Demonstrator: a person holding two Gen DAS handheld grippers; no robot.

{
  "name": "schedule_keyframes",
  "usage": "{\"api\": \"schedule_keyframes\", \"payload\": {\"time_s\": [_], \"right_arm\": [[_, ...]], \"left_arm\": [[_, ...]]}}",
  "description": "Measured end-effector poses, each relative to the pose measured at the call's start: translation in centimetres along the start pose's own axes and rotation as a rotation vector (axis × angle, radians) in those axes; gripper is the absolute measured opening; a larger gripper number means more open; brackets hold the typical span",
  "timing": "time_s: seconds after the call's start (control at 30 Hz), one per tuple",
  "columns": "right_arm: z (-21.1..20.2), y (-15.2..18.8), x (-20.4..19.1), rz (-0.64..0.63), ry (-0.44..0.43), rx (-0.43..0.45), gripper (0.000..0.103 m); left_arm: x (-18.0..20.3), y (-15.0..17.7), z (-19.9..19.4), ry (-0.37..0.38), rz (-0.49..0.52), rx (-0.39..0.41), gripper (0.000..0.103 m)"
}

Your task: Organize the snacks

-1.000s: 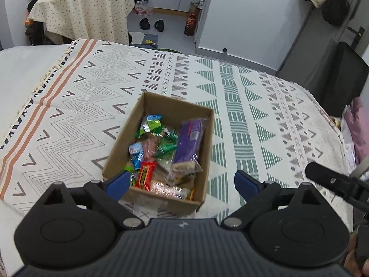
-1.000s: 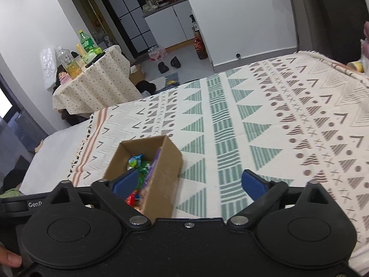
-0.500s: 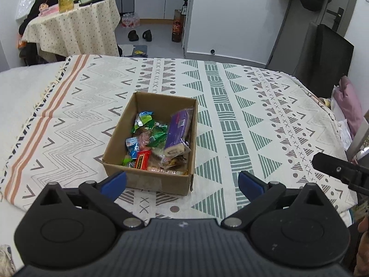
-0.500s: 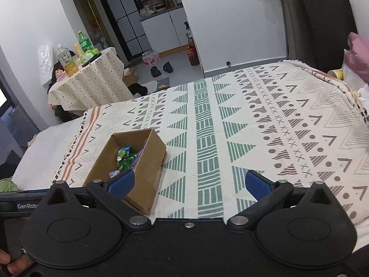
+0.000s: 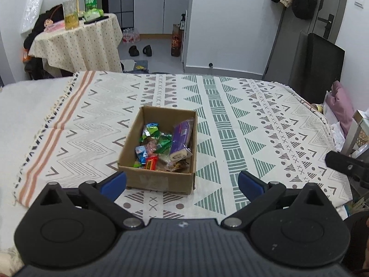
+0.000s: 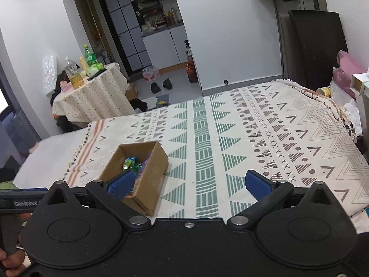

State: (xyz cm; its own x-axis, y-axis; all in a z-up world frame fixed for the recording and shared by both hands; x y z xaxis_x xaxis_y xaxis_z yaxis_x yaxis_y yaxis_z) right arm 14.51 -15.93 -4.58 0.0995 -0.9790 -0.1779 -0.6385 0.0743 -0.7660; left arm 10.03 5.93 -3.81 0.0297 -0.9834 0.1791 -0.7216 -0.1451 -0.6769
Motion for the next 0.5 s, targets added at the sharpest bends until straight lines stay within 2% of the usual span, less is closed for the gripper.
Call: {"api": "schedule_keyframes", "payload": {"time_s": [0.1, 0.23, 0.5], "right_arm": [[-1.3, -0.2, -0.2, 0.015, -0.029, 0.006, 0.103], [-2.8, -0.4, -0.2, 0.0, 0.018, 0.036, 0.103], [-4.9, 0.2, -0.2, -0.02, 0.018, 0.09, 0.103]], "left_arm": [[0.0, 0.0, -1.4, -0.002, 0.002, 0.025, 0.102], [-0.3, 0.1, -3.1, -0.004, 0.003, 0.041, 0.103], [-1.2, 1.0, -5.9, -0.034, 0.014, 0.063, 0.103]]}}
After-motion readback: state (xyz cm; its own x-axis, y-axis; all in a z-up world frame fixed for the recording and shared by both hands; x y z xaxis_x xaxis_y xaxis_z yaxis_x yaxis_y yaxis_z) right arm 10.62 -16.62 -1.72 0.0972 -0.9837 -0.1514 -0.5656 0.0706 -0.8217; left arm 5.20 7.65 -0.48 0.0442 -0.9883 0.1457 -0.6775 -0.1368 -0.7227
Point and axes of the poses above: each gripper's, at about its wrist camera, not at the fingertips, and z roughly the way its jaws point, x to its right, y to its underside, the point moved 8 cm from there along z, roughly the way its jaws point, and after that the axes turned 9 degrees about y, right-handed, at the moved point
